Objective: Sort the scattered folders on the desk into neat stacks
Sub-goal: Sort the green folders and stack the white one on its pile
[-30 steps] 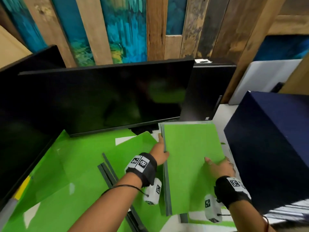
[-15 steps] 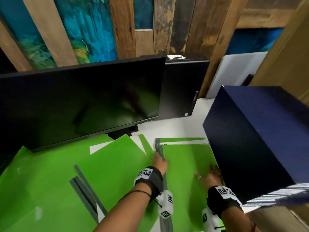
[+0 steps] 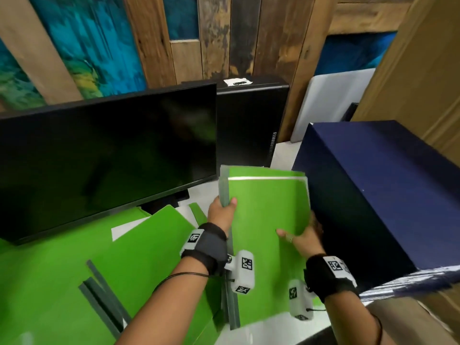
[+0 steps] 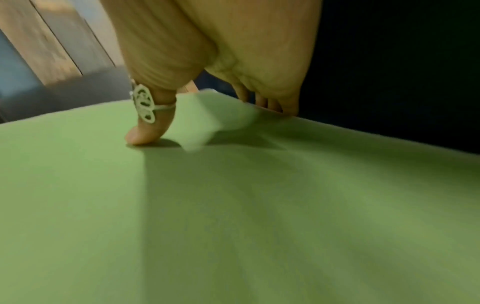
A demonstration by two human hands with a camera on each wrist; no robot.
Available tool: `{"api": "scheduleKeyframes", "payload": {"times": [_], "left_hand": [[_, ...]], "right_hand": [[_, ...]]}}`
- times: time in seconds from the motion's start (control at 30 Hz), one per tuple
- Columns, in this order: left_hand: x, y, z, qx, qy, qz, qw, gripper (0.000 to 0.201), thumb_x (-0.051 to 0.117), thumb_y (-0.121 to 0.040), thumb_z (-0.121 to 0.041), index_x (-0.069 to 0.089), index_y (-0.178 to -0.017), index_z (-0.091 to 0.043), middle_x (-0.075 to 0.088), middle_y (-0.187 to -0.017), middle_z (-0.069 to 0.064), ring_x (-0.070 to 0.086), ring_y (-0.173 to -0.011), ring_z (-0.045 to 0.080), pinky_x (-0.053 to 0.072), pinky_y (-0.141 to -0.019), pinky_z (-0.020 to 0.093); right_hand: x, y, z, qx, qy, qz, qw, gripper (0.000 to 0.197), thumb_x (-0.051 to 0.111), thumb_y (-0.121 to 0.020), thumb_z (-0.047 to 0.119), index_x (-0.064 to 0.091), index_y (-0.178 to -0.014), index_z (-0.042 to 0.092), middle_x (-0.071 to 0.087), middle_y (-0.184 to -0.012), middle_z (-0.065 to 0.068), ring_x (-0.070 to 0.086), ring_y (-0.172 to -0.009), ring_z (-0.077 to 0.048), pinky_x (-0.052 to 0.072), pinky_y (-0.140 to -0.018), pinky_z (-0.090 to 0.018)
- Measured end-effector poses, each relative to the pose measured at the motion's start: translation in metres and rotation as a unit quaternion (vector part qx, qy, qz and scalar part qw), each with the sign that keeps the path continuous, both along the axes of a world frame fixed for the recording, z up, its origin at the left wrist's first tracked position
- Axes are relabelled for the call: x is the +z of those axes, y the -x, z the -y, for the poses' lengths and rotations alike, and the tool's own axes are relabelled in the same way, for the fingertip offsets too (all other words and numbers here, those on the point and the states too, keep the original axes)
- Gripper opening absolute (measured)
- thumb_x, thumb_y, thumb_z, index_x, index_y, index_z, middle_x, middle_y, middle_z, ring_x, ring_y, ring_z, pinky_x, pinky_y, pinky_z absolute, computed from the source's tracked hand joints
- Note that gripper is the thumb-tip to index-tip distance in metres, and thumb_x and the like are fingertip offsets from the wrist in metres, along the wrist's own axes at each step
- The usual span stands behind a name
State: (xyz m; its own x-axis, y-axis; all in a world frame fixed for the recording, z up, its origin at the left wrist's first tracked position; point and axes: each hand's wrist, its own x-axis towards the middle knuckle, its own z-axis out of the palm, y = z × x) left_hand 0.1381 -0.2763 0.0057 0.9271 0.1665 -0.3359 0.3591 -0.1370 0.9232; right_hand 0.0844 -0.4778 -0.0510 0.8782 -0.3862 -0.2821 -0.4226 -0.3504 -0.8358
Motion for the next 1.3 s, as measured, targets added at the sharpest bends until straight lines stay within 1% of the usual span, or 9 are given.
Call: {"api": "scheduleKeyframes", "payload": {"times": [0.1,0.2,0.33,0.43,0.6,0.77,0.87,1.07,1.3], "left_hand": [[0.041,0.009,-0.012,0.002,0.057,0.134,0.989,0.021,0.054,-0.092,-0.012,0.053,-0.112,-0.005,0.054,-0.085,0.0,0.051,-0.09,0.019,0.042,-0.077,0.025],[0.071,0.024,-0.017,0.013,-0.023,0.279,0.96,0.018,0.057,-0.089,-0.01,0.052,-0.104,-0.018,0.053,-0.078,-0.008,0.051,-0.072,0.003,0.04,-0.065,0.004],[0.073,0.047,-0.017,0.0,-0.081,0.362,0.929,0.016,0.059,-0.084,-0.032,0.044,-0.087,-0.037,0.054,-0.076,-0.002,0.052,-0.068,0.008,0.042,-0.064,0.015],[0.051,0.059,-0.025,-0.033,-0.164,0.324,0.931,0.044,0.056,-0.077,-0.05,0.048,-0.109,-0.022,0.053,-0.1,-0.002,0.053,-0.096,0.018,0.043,-0.083,0.027],[0.034,0.06,-0.047,-0.226,-0.227,0.129,0.939,0.072,0.061,-0.087,-0.012,0.014,-0.142,-0.008,0.054,-0.117,0.005,0.054,-0.111,0.021,0.037,-0.087,0.019],[0.039,0.056,-0.047,-0.164,-0.324,0.13,0.922,0.049,0.05,-0.093,-0.006,0.026,-0.136,-0.002,0.065,-0.106,0.02,0.061,-0.102,0.032,0.049,-0.082,0.036],[0.037,0.059,-0.051,-0.133,-0.311,0.151,0.929,0.034,0.054,-0.091,-0.01,0.035,-0.118,0.0,0.059,-0.083,0.017,0.062,-0.088,0.037,0.048,-0.071,0.04],[-0.002,0.079,-0.052,-0.191,-0.238,-0.041,0.951,0.048,0.055,-0.091,-0.013,0.031,-0.132,-0.006,0.044,-0.139,0.019,0.055,-0.116,0.036,0.052,-0.092,0.045],[-0.051,0.105,-0.037,-0.208,-0.281,-0.094,0.932,0.051,0.06,-0.089,-0.017,0.039,-0.131,0.0,0.051,-0.134,0.018,0.058,-0.115,0.032,0.05,-0.096,0.039]], "right_hand": [[0.037,-0.016,0.005,-0.046,-0.063,0.138,0.987,0.115,0.087,-0.055,0.003,0.017,-0.145,0.009,0.044,-0.14,-0.013,0.045,-0.127,-0.023,0.034,-0.112,-0.043],[0.07,-0.024,0.005,-0.077,-0.098,0.233,0.965,0.09,0.084,-0.056,-0.006,0.033,-0.129,0.007,0.051,-0.131,-0.018,0.052,-0.113,-0.021,0.041,-0.106,-0.04],[0.075,-0.019,0.01,-0.071,-0.102,0.265,0.956,0.086,0.084,-0.055,-0.006,0.033,-0.123,0.007,0.051,-0.123,-0.011,0.052,-0.116,-0.025,0.04,-0.106,-0.047],[0.064,-0.011,0.011,-0.055,-0.096,0.243,0.964,0.103,0.086,-0.054,-0.004,0.024,-0.135,0.007,0.044,-0.133,-0.01,0.045,-0.125,-0.024,0.034,-0.112,-0.043],[0.055,0.004,0.001,-0.04,-0.086,0.209,0.973,0.118,0.088,-0.049,0.038,0.017,-0.141,0.017,0.04,-0.141,-0.01,0.04,-0.132,-0.027,0.031,-0.113,-0.048],[0.071,0.001,-0.001,-0.057,-0.035,0.242,0.968,0.076,0.071,-0.075,-0.006,0.026,-0.136,-0.002,0.045,-0.132,-0.016,0.045,-0.121,-0.022,0.032,-0.102,-0.026],[0.078,0.0,-0.004,-0.082,0.046,0.25,0.964,0.084,0.076,-0.072,0.001,0.025,-0.14,0.003,0.043,-0.135,-0.018,0.043,-0.125,-0.027,0.033,-0.108,-0.034],[0.057,0.008,-0.018,-0.008,0.24,-0.004,0.971,0.096,0.07,-0.081,0.026,0.006,-0.149,0.004,0.026,-0.145,-0.027,0.028,-0.133,-0.042,0.026,-0.111,-0.048],[0.002,0.026,-0.011,0.019,0.238,-0.169,0.956,0.096,0.073,-0.078,0.032,0.013,-0.149,0.008,0.029,-0.142,-0.023,0.033,-0.132,-0.038,0.033,-0.108,-0.039]]}}
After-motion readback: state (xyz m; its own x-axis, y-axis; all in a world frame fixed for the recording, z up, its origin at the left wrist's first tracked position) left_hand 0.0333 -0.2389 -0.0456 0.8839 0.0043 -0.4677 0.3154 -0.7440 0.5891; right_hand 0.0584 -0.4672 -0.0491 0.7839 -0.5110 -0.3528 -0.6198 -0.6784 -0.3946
